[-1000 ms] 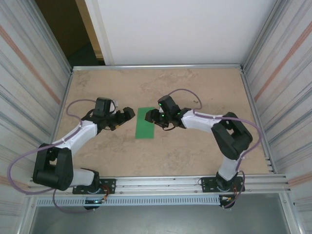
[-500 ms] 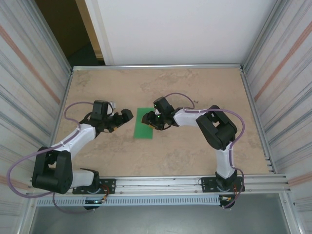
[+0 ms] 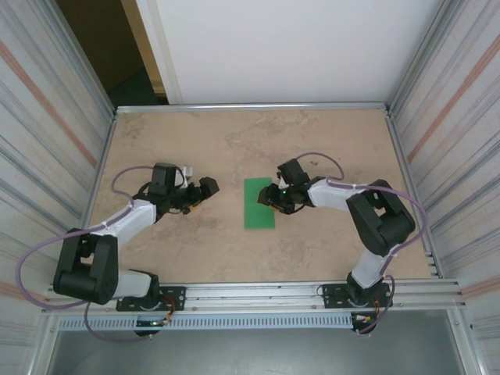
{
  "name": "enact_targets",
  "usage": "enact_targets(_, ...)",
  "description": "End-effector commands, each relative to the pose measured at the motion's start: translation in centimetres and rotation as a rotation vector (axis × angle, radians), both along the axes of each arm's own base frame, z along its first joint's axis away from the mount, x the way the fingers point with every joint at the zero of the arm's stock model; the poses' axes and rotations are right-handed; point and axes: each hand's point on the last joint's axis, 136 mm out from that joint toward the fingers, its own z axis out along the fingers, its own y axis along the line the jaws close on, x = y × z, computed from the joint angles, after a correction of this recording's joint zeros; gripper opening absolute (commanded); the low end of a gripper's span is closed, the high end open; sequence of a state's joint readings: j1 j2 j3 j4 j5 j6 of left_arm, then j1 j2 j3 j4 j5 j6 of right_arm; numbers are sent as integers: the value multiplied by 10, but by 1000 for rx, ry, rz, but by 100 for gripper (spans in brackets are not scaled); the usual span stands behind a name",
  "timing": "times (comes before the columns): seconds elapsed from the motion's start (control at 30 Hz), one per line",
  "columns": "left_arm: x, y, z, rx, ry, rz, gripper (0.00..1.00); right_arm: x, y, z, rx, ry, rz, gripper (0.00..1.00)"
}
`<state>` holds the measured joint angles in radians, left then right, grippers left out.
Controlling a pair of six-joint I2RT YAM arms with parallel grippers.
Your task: Fold a paper plane with a square sheet of paper (pick it up from the middle)
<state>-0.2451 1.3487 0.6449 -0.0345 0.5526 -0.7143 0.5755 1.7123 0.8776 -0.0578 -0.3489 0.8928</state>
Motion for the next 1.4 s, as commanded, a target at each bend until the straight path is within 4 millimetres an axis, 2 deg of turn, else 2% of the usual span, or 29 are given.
enact_targets(0.0, -1, -16, 1, -98, 18, -35, 98, 10, 23, 38, 127, -86, -72, 51)
enact_targets(0.1, 1, -24, -2, -131, 37, -51, 96, 11, 25, 40, 110, -75, -65, 49)
enact_targets(0.37, -11, -52, -8, -135, 96, -139, 86, 10, 13, 11, 67, -19, -94, 45)
enact_targets(0.53, -21, -68, -14, -106, 123, -187, 76, 3, 7, -10, 27, 30, -99, 34)
enact_targets(0.8, -36, -92, -33, -71, 191, -254, 54, -8, -6, -37, -20, 84, -119, 29)
enact_targets(0.93, -42, -99, -40, -61, 219, -269, 46, -13, -8, -48, -4, 111, -130, 28)
enact_targets(1.2, -54, -104, -61, 23, 271, -300, 33, -14, -11, -52, 10, 115, -134, 25)
enact_targets(1.37, -58, -104, -72, 81, 292, -298, 33, -16, -11, -56, 24, 126, -129, 25)
